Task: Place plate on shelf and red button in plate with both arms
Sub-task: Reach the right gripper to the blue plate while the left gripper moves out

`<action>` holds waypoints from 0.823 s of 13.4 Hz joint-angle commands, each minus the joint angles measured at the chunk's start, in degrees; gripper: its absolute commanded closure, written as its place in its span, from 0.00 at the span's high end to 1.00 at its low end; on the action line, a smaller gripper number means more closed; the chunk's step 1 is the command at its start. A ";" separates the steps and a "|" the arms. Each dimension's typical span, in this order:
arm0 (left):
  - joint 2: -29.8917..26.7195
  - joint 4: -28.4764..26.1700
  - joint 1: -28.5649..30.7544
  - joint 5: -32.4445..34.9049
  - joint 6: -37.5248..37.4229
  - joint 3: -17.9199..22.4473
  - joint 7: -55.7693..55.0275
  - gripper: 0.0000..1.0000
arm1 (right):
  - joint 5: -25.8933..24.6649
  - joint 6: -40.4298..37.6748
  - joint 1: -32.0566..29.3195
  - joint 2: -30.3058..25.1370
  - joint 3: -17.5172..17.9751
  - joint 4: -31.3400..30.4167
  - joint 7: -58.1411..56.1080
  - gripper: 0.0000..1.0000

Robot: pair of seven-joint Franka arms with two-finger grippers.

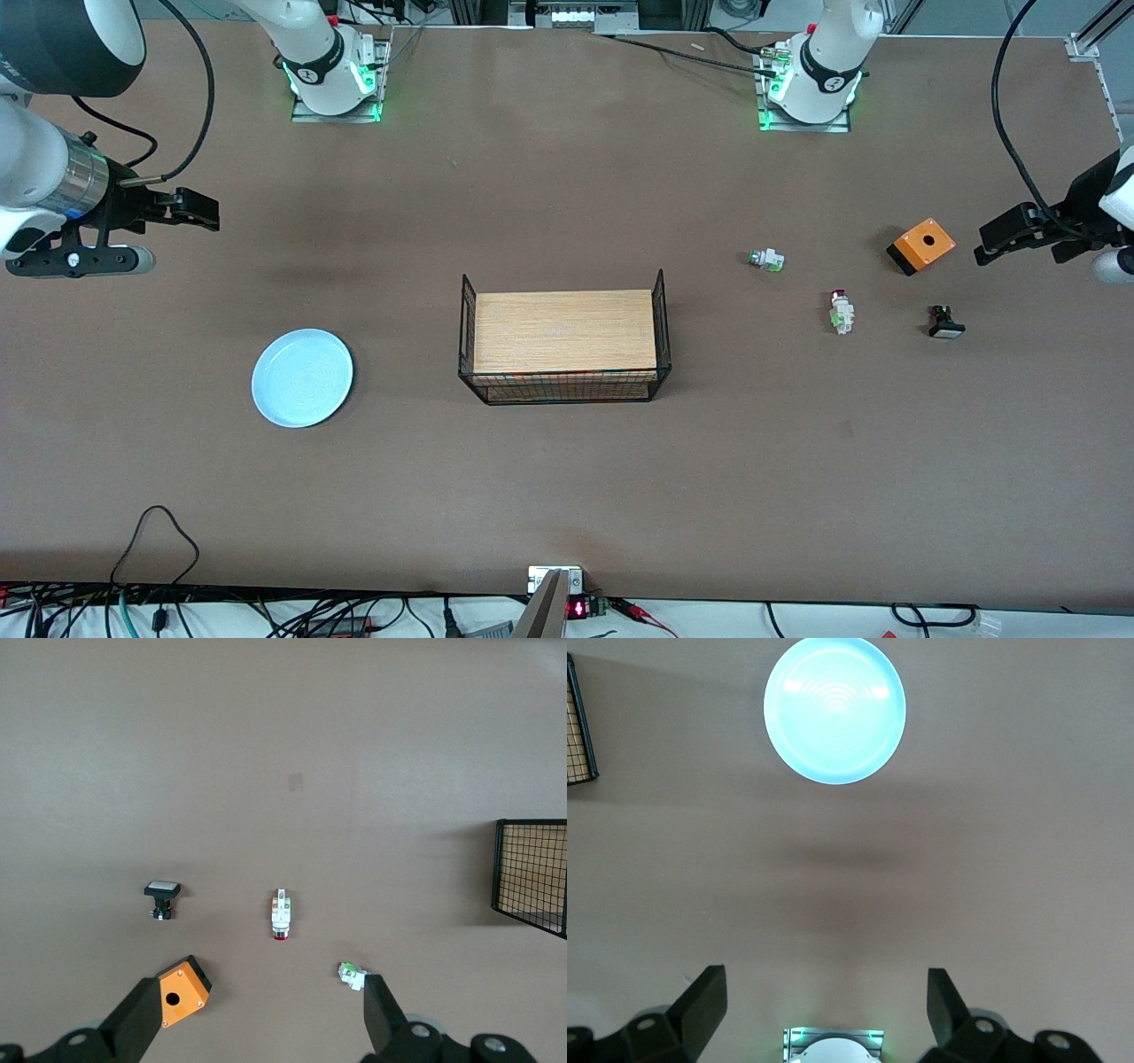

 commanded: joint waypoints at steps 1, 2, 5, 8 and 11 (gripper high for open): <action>-1.03 -0.81 -0.37 -0.34 -0.21 0.34 0.13 1.00 | 1.05 -1.66 -0.16 0.50 -0.03 1.33 0.17 1.00; -1.03 -0.81 -0.37 -0.43 -0.21 0.25 0.13 1.00 | 0.96 -1.75 -0.51 0.67 -0.03 1.50 -0.09 1.00; -1.03 -0.81 -0.37 -0.34 -0.21 0.34 0.21 1.00 | 1.05 -0.53 -0.78 1.72 -0.38 1.59 0.43 1.00; -1.12 -0.81 -0.37 -0.34 -0.21 0.25 0.22 1.00 | 1.49 4.81 -2.26 4.79 -0.55 1.77 0.17 1.00; -1.12 -0.81 -0.37 -0.34 -0.30 0.25 0.13 1.00 | 2.97 5.54 -5.33 8.39 -0.55 2.91 0.17 1.00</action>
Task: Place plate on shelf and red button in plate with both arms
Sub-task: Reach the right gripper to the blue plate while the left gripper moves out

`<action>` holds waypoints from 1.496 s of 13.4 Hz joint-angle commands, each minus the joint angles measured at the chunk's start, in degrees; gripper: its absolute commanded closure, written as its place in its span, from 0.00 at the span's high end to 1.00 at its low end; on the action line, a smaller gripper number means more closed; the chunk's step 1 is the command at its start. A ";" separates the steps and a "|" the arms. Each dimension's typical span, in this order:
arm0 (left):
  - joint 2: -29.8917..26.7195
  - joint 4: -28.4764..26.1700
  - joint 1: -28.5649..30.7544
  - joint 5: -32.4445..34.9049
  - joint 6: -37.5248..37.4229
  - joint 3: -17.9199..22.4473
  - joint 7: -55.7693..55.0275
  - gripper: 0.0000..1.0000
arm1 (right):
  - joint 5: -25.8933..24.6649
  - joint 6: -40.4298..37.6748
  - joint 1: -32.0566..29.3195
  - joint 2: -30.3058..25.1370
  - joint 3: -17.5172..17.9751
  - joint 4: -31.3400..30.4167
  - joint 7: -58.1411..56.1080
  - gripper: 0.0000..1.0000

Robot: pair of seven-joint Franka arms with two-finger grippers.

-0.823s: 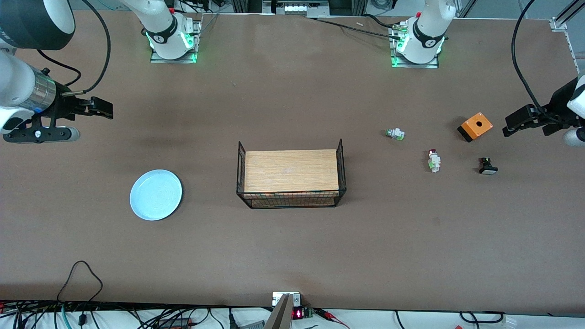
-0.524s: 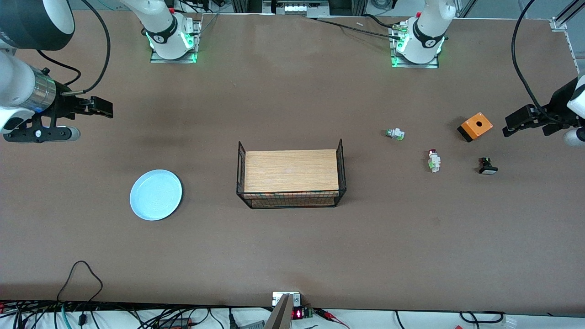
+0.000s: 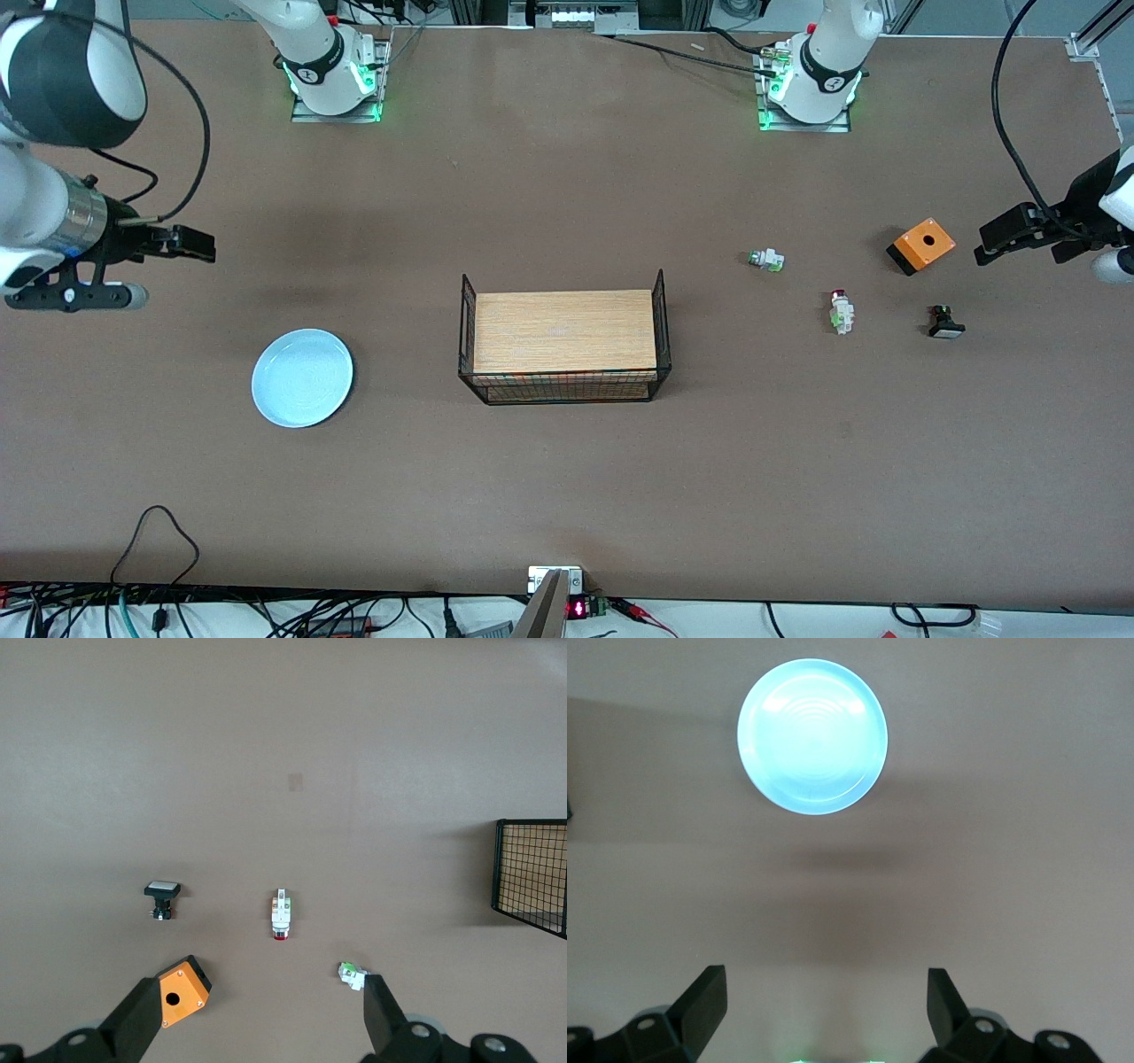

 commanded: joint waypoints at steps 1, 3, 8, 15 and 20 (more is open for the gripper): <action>-1.03 -0.81 -0.37 -0.43 -0.30 0.34 0.22 1.00 | 2.75 0.95 -3.57 4.74 0.23 3.66 0.42 1.00; -0.94 -0.81 -0.28 -0.43 -0.30 0.69 0.22 1.00 | 2.75 1.58 -4.46 7.64 0.23 5.16 0.86 1.00; -0.24 -0.90 0.25 -0.34 -0.82 0.78 0.22 1.00 | 2.84 7.36 -6.13 13.36 0.31 5.34 0.69 1.00; 1.17 -0.72 0.16 0.62 -3.81 0.52 0.22 1.00 | 2.93 16.69 -6.48 21.79 0.49 5.34 -0.19 1.00; 2.74 -0.55 -0.46 3.70 -3.64 0.25 0.13 1.00 | 7.04 23.00 -6.31 26.45 0.93 5.43 -5.98 1.00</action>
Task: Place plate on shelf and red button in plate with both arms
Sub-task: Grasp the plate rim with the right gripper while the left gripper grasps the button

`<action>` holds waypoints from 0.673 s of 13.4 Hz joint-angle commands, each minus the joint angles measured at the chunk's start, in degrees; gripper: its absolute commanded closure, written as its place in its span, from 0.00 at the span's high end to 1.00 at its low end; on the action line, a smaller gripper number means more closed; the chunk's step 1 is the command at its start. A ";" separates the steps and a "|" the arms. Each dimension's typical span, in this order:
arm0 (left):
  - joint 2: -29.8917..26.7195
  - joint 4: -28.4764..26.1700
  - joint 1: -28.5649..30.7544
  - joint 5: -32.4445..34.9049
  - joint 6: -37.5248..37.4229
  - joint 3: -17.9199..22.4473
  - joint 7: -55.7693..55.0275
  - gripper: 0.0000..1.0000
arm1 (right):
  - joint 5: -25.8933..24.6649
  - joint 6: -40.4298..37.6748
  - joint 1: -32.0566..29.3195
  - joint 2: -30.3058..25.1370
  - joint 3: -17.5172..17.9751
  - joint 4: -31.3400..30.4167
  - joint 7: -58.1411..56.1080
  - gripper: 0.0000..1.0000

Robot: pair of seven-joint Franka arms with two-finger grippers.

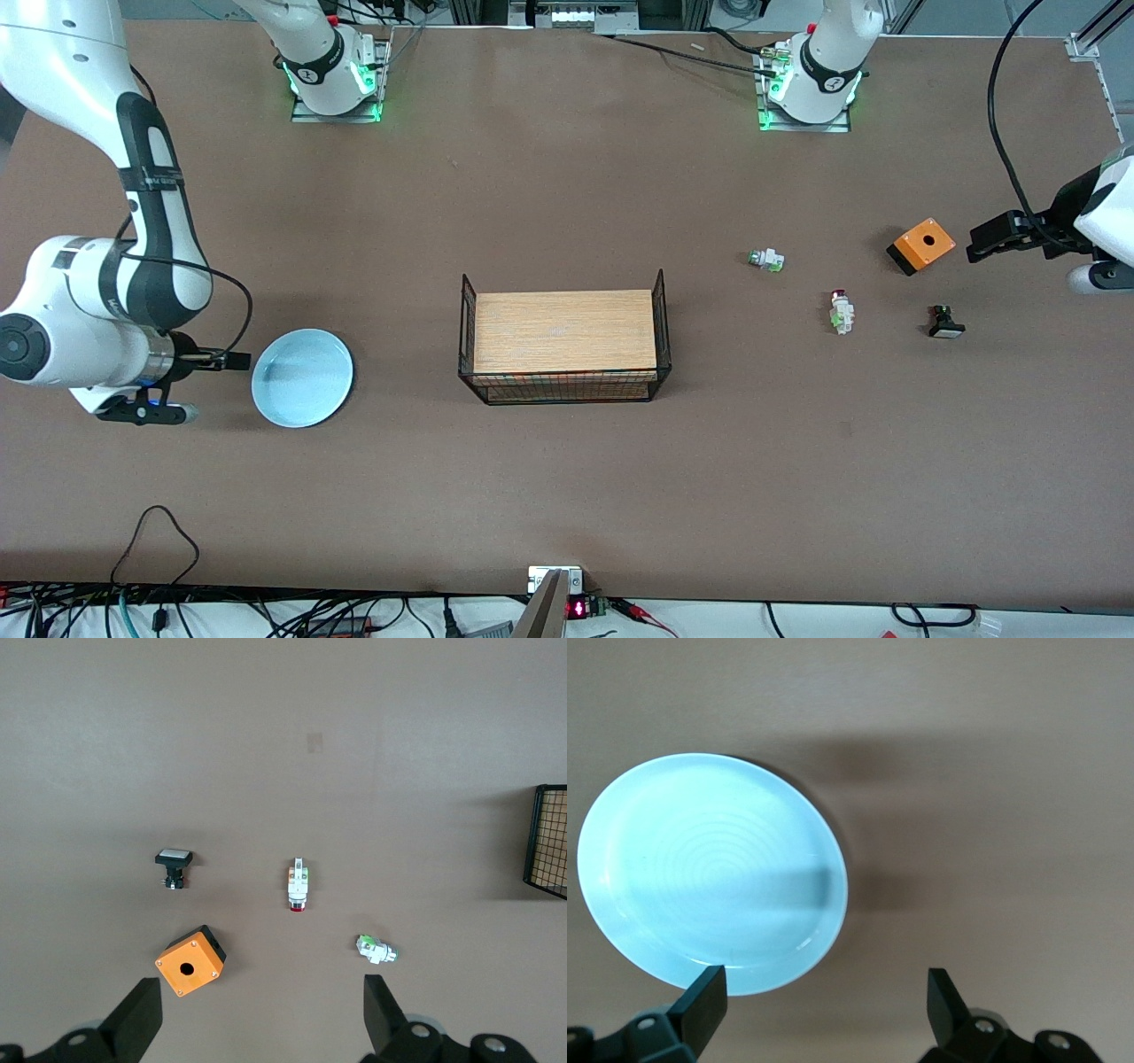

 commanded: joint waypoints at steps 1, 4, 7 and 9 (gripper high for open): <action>1.80 0.22 -0.49 1.79 -0.64 -0.06 0.74 1.00 | 4.00 2.94 -0.71 2.77 0.40 1.66 -3.67 1.00; 2.86 0.22 -0.93 1.88 -2.49 -0.23 0.22 1.00 | 4.37 7.94 -0.71 6.20 0.40 1.66 -6.66 1.00; 3.30 -0.30 -0.76 1.79 -3.10 -0.23 0.22 1.00 | 4.45 11.21 -0.62 8.40 0.40 1.66 -8.16 1.00; 4.79 -1.00 -0.75 1.53 -3.19 -0.32 0.04 1.00 | 4.46 11.31 -0.62 9.11 0.40 1.66 -8.25 0.96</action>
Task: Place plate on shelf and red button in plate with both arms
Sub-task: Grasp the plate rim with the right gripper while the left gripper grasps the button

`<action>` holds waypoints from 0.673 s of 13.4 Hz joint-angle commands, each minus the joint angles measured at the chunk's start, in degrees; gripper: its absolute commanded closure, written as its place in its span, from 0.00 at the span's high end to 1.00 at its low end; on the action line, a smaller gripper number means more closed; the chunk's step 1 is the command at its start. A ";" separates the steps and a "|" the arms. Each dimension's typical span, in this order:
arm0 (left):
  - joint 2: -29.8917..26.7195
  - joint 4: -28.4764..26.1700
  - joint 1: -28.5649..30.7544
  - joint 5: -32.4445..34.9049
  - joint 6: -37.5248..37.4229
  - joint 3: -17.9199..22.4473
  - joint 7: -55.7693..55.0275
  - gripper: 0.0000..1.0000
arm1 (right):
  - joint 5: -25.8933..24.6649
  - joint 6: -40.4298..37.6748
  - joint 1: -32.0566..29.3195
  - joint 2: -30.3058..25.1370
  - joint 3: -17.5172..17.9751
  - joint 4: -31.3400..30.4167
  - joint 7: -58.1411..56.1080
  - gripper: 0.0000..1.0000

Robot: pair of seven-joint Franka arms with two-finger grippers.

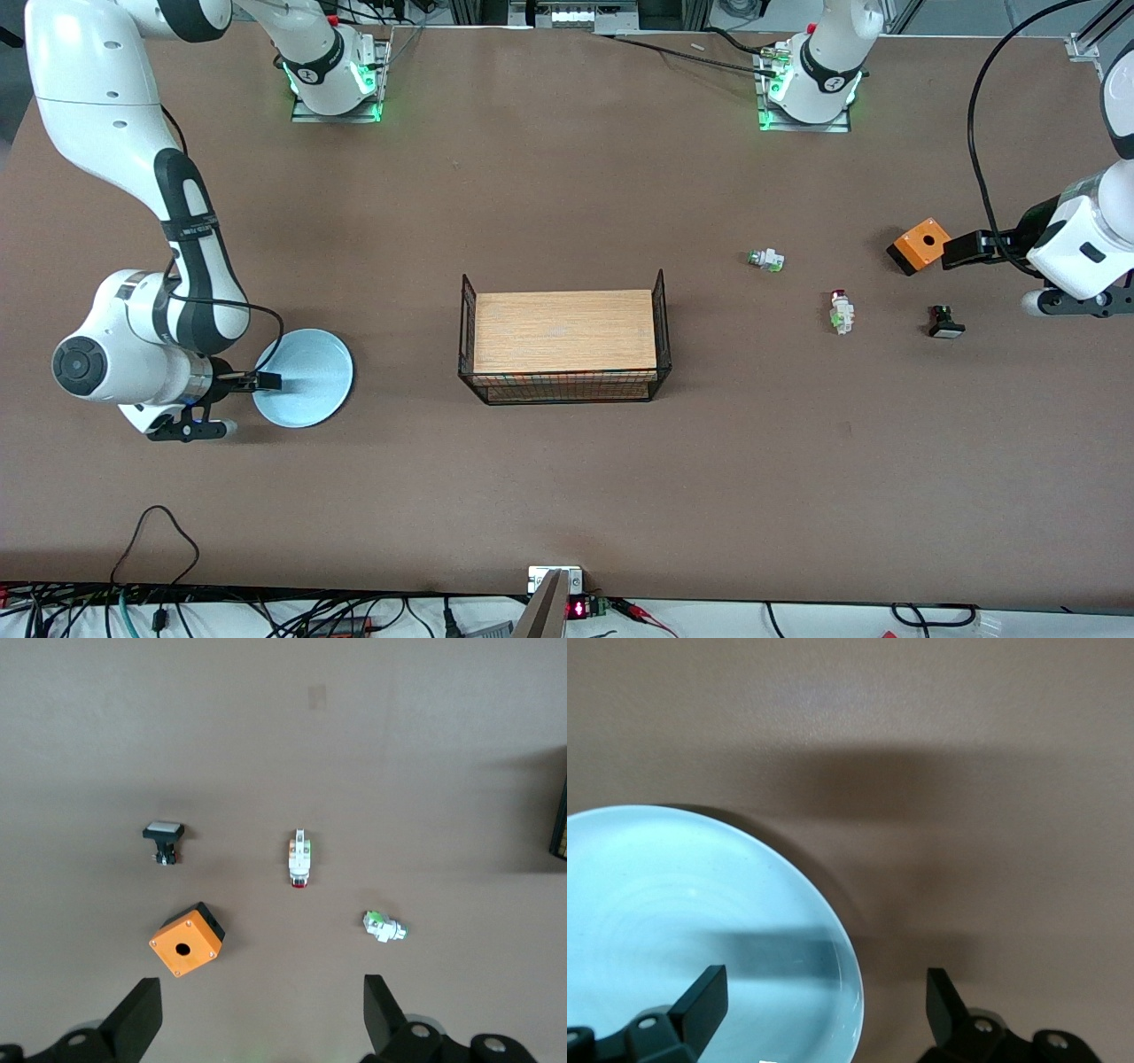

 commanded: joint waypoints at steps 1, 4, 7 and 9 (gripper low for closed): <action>0.71 -1.97 -0.05 0.91 0.06 -0.09 -0.06 1.00 | 0.97 -0.14 -0.51 0.97 0.41 1.51 -1.85 0.91; 0.62 -7.41 -0.23 0.39 5.23 -1.13 -0.06 1.00 | 0.97 -0.23 -0.42 1.15 0.41 1.51 -2.55 0.79; 0.71 -12.60 -0.23 0.39 10.59 -1.75 0.02 1.00 | 1.06 -0.14 -0.51 1.50 0.32 1.51 -2.47 0.78; 1.76 -15.07 -0.31 0.30 14.20 -1.76 0.20 1.00 | 1.06 -0.14 -0.60 1.85 0.32 1.51 -2.20 0.69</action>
